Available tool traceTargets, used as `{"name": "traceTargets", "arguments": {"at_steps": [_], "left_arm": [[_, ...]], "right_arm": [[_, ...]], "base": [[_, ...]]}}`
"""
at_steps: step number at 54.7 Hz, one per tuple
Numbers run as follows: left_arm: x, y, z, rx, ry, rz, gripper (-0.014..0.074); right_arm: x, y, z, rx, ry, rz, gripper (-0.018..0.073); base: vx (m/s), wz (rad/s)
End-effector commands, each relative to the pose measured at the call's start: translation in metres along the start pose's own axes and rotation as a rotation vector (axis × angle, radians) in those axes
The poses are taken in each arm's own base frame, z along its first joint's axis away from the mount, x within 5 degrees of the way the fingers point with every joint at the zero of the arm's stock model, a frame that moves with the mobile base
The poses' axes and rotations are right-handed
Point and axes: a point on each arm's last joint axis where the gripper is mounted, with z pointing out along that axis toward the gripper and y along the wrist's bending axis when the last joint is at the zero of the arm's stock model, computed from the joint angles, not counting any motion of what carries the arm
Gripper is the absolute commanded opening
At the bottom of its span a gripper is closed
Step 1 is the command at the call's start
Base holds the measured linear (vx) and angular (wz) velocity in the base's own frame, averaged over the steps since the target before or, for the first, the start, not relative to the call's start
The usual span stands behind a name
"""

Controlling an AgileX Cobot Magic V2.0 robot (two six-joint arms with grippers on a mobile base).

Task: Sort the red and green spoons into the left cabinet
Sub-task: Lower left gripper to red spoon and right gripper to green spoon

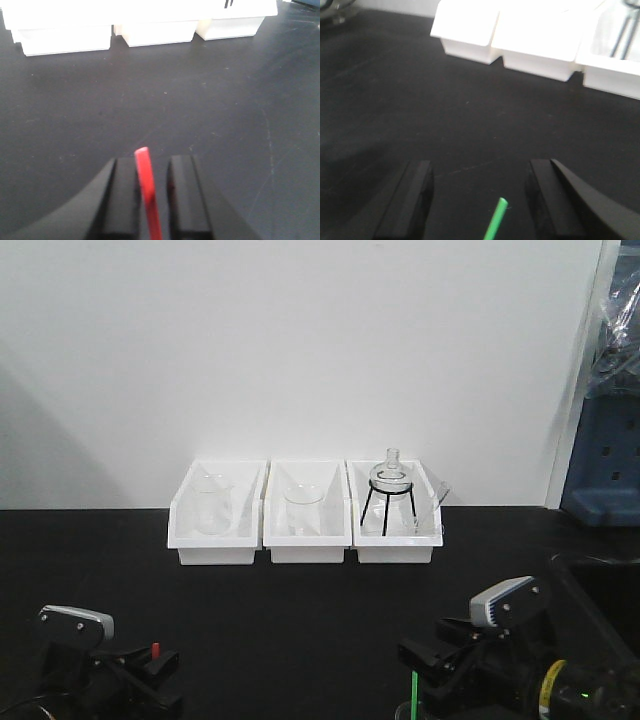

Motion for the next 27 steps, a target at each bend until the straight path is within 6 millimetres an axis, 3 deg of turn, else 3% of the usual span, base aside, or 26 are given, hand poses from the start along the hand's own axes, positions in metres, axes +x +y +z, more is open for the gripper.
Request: {"name": "traceTargets", "arguments": {"at_steps": [1,27], "left_arm": [[-0.026,-0.005,-0.003,0.032,-0.143,-0.001,0.0206],[-0.026,-0.005,-0.003,0.032,-0.142,-0.001,0.0182]], "right_arm": [[-0.022,0.001,0.004,0.023,-0.088,0.004,0.0468],[0.005,0.001,0.023,0.013,-0.011,0.014,0.0449]], "base": [[0.00,0.00],[0.00,0.00]]}}
